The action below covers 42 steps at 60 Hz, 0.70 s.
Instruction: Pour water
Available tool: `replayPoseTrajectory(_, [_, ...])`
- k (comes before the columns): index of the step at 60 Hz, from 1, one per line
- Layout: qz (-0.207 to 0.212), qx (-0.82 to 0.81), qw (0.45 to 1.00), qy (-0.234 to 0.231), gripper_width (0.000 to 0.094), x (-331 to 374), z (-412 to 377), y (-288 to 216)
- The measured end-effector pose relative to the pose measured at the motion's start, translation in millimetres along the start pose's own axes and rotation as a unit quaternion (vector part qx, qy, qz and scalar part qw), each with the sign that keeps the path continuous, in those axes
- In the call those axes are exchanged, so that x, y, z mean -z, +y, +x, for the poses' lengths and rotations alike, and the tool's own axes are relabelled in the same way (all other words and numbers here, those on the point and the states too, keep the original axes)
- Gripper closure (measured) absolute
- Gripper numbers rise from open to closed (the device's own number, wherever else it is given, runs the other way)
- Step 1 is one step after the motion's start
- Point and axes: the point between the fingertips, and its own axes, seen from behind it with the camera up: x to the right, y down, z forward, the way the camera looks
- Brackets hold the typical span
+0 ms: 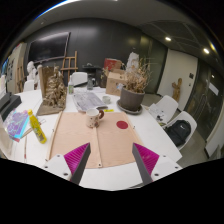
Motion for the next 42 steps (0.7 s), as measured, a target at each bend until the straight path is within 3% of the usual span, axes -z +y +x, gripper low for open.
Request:
replayPoseTrajectory(15, [-0.006,0.018,0.999,-0.030,0.0074,-9,-61,17])
replayPoseTrajectory(33, [0.037,0.048,0.986,-0.156,0.0072,-32,-242,44])
replayPoseTrajectory(42, [0.063,0.045,0.978,-0.194,0.0074,-61,-332,42])
